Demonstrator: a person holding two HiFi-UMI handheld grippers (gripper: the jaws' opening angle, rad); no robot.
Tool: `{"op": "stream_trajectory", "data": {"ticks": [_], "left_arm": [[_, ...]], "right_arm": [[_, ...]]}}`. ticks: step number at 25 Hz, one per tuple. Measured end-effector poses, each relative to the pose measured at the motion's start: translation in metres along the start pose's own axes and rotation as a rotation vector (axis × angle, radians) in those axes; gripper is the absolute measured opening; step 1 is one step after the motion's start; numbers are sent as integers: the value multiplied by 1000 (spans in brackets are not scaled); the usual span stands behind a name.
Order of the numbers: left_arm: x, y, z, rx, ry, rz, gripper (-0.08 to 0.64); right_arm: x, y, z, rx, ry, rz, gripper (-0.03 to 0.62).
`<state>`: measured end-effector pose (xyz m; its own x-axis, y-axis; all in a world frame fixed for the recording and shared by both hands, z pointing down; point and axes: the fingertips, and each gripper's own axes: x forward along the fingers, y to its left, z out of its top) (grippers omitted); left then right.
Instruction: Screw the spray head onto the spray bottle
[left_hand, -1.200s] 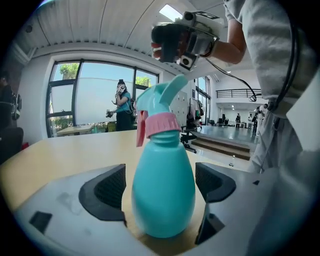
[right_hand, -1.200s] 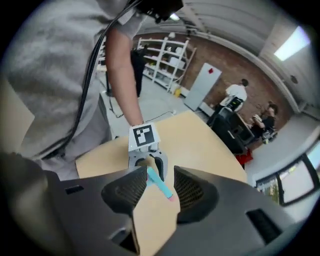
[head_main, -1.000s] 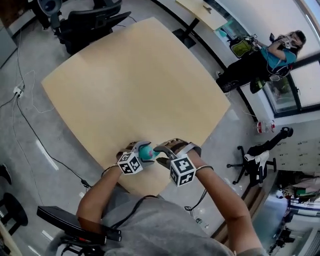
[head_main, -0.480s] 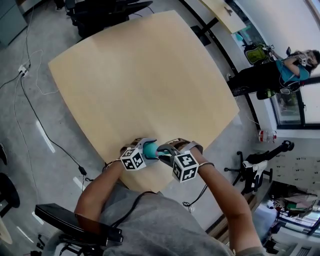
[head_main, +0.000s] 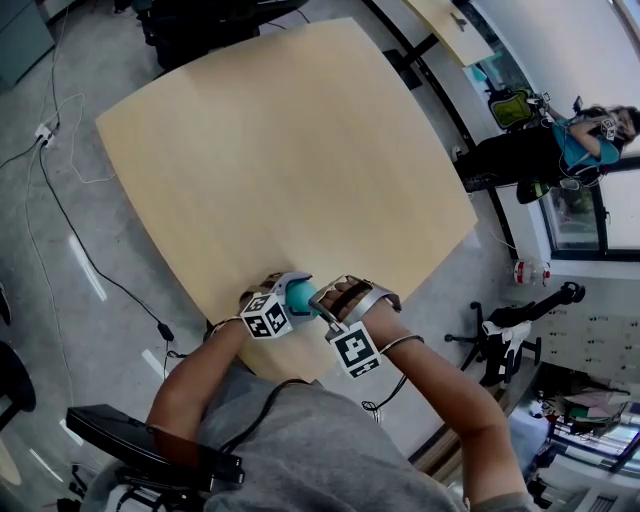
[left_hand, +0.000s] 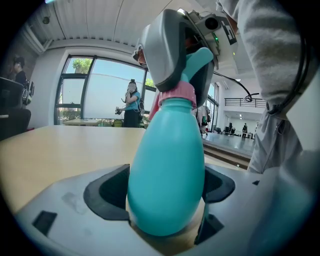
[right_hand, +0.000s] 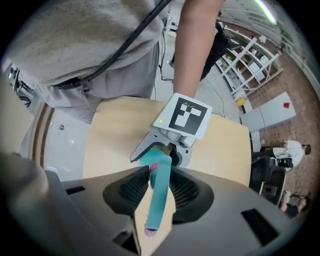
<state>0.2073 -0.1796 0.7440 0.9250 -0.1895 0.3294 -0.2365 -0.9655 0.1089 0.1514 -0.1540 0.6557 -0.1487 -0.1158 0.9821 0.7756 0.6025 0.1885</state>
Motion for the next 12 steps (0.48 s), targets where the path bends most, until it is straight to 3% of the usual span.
{"op": "stream_trajectory", "data": {"ticks": [2, 4, 6, 8, 10, 12], "left_arm": [[0, 2, 1, -8, -3, 8, 403], [1, 3, 2, -18, -7, 21, 403], [0, 4, 1, -28, -12, 40, 403], [0, 4, 1, -39, -16, 63, 403], [1, 5, 2, -49, -22, 89, 403], [0, 6, 2, -60, -27, 117, 404]], "right_arm": [[1, -1, -1, 15, -17, 22, 130], [1, -5, -2, 147, -51, 67, 130], [2, -9, -2, 405, -89, 121, 130], [6, -10, -8, 758, -105, 153, 132], [10, -11, -15, 1094, -97, 129, 132], [12, -12, -18, 1279, -83, 62, 132]]}}
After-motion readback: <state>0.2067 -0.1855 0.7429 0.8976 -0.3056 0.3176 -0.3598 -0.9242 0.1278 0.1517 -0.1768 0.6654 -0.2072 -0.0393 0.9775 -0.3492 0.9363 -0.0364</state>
